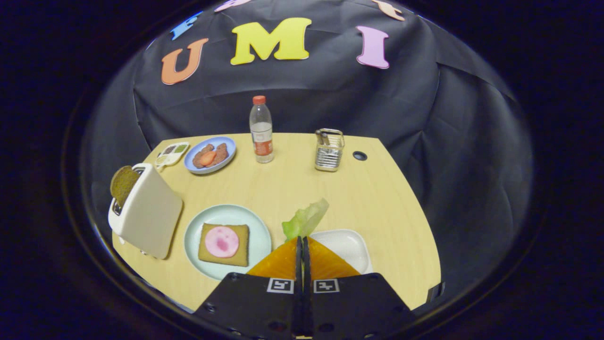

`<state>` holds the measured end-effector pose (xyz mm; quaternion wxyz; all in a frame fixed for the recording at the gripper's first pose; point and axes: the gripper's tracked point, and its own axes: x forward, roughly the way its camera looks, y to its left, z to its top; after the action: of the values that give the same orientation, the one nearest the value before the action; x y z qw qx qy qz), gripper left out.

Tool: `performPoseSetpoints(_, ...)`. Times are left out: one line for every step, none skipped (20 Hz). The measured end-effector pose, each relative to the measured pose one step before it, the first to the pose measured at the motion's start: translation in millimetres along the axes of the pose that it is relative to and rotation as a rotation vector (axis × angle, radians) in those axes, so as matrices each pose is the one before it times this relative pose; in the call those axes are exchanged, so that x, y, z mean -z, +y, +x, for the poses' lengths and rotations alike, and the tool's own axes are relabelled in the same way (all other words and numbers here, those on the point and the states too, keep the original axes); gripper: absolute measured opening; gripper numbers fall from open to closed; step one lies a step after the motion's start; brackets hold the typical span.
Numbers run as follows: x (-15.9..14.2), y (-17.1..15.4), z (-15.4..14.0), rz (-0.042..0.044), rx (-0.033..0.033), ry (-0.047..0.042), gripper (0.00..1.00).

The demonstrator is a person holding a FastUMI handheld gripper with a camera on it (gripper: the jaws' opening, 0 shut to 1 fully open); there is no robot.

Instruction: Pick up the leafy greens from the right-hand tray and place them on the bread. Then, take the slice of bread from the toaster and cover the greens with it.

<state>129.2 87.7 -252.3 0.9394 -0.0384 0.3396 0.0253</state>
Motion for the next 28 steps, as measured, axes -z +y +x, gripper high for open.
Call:
performPoseSetpoints(-0.73, 14.34, -3.13, -0.00974, -0.01035, -0.0046, 0.01)
performPoseSetpoints(-0.6, 14.78, -1.41, -0.01207, -0.00996, -0.00516, 0.01)
performPoseSetpoints(-1.55, 14.46, -2.3, -0.00872, -0.00667, -0.00573, 0.01)
performPoseSetpoints(-0.76, 16.05, -1.39, -0.00696, -0.01379, -0.00202, 0.01)
performPoseSetpoints(-1.54, 15.76, -0.85, -0.00695, -0.01436, 0.00002, 0.01)
performPoseSetpoints(-0.86, 13.98, 0.24, -0.01012, -0.01122, -0.00042, 0.01)
performPoseSetpoints(-1.4, 13.51, 0.7, -0.00983, -0.00612, -0.0034, 0.01)
performPoseSetpoints(-1.46, 11.07, 1.54, -0.00846, -0.00184, -0.00117, 0.0)
performPoseSetpoints(-1.09, 14.19, 2.1, -0.00747, -0.01501, 0.00509, 0.0)
performPoseSetpoints(1.1, 14.05, 2.48, -0.00583, -0.01438, 0.0067, 0.01)
performPoseSetpoints(-0.71, 12.2, 2.58, -0.00992, -0.01309, 0.00386, 0.01)
performPoseSetpoints(0.2, 11.31, 1.86, -0.01209, -0.01184, 0.00349, 0.01)
performPoseSetpoints(-1.03, 10.4, 3.4, -0.01001, -0.01187, 0.00672, 0.01)
performPoseSetpoints(-0.89, 8.6, 3.75, -0.0065, -0.01212, 0.00526, 0.01)
performPoseSetpoints(-0.76, 6.28, 2.75, -0.00698, -0.00601, 0.00347, 0.01)
performPoseSetpoints(0.25, 4.34, 3.54, -0.00439, -0.00451, 0.00623, 0.01)
performPoseSetpoints(0.0, 3.7, 3.34, 0.0025, -0.00907, 0.01195, 0.01)
performPoseSetpoints(0.7, 1.95, 3.53, 0.00557, -0.00919, 0.00869, 0.01)
performPoseSetpoints(-1.16, -1.4, 4.37, 0.00422, -0.00114, 0.0047, 0.01)
performPoseSetpoints(1.61, -4.25, 3.31, 0.00193, 0.00688, 0.01104, 0.01)
performPoseSetpoints(1.9, -5.31, 4.27, 0.00728, 0.00698, 0.00879, 0.01)
performPoseSetpoints(1.35, -6.89, 7.7, 0.01045, 0.01185, 0.00893, 0.01)
performPoseSetpoints(2.41, -8.03, 6.29, 0.00985, 0.00768, 0.01163, 0.0)
performPoseSetpoints(3.39, -8.06, 6.66, 0.00783, 0.00793, 0.01315, 0.0)
performPoseSetpoints(3.11, -9.07, 8.15, 0.00239, 0.01412, 0.01365, 0.01)
performPoseSetpoints(3.45, -8.57, 7.04, 0.00093, 0.00854, 0.01228, 0.0)
performPoseSetpoints(4.39, -9.03, 6.84, -0.00457, 0.01624, 0.02059, 0.01)
performPoseSetpoints(3.94, -9.27, 6.61, -0.00714, 0.01701, 0.0161, 0.01)
